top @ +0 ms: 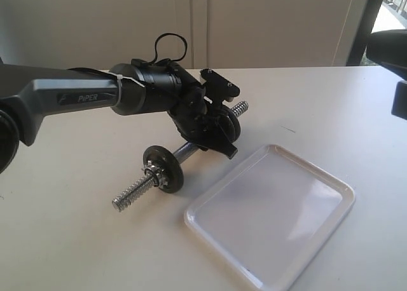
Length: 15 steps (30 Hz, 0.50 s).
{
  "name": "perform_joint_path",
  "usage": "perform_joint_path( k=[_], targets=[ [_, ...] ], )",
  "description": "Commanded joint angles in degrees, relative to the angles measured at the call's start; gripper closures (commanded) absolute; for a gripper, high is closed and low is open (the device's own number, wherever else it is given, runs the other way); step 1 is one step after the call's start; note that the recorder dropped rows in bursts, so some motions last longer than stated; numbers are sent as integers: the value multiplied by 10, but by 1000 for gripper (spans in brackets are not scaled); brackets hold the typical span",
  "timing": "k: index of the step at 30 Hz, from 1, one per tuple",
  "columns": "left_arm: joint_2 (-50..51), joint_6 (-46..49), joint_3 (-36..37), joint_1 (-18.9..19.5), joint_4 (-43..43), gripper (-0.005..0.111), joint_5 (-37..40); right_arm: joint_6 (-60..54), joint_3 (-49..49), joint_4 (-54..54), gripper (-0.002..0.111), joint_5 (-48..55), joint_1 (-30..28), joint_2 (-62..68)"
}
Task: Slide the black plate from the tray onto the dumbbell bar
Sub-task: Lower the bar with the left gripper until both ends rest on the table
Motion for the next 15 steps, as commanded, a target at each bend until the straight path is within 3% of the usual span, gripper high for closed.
perform_joint_path(
  k=[1, 12, 15],
  targets=[
    [-30, -8, -21, -4, 16, 107, -225, 4, 1, 0, 108, -5, 0, -3],
    [-29, -8, -21, -4, 16, 107, -193, 4, 1, 0, 108, -5, 0, -3],
    [-29, -8, -21, -4, 16, 99, -186, 4, 1, 0, 108, -5, 0, -3]
  ],
)
